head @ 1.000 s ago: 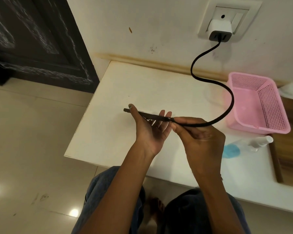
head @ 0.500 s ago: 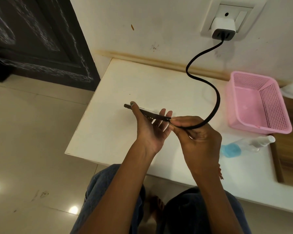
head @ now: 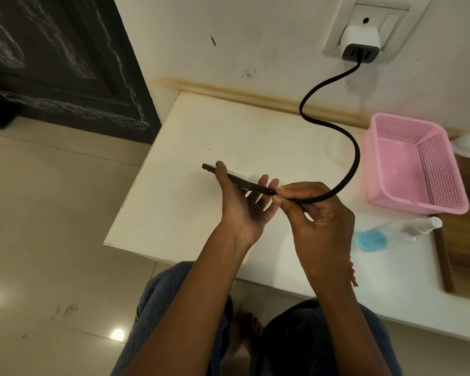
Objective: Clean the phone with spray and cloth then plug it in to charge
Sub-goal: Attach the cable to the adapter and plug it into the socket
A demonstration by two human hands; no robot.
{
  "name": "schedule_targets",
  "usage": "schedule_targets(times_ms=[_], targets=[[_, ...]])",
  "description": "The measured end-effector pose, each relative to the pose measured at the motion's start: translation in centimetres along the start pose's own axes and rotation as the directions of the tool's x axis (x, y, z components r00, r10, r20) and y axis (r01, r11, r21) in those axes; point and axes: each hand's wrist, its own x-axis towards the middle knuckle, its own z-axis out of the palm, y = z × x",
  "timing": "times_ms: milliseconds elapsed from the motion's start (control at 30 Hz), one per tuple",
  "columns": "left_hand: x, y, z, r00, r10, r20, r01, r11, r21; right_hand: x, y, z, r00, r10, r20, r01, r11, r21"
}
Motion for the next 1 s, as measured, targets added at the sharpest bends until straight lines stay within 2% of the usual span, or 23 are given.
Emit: schedule_targets(times_ms=[133, 333, 467, 733, 1000], targets=[[0.04, -0.06, -0.14, 1.000, -0.010, 0.005, 0.010, 1.000, 0.013, 0.09, 0.06, 0.06, 0.999, 0.049, 0.014, -0.049, 0.998, 0.048], [-0.10, 0.04, -0.04, 1.000, -0.026, 0.000, 0.026, 0.999, 0.021, -0.05, 0.17, 0.20, 0.999, -0.042, 0.031, 0.044, 0.994, -0.096], [-0.15, 0.02, 0.07, 1.000, -0.021, -0.011, 0.021, 0.999, 0.030, -0.21, 0.24, 0.45, 0.999, -0.048, 0.023, 0.052, 0.985, -0.166], [0.09, -0.09, -0.05, 1.000, -0.025, 0.016, 0.024, 1.000, 0.019, -0.14, 0.18, 0.48, 0.998, 0.004, -0.067, -0.017, 0.982, -0.186], [-0.37, 0.02, 0.08, 0.999, -0.014, 0.036, 0.014, 1.000, -0.014, -0.19, 0.82, 0.73, 0.998, 0.045, -0.038, -0.050, 0.990, -0.135]])
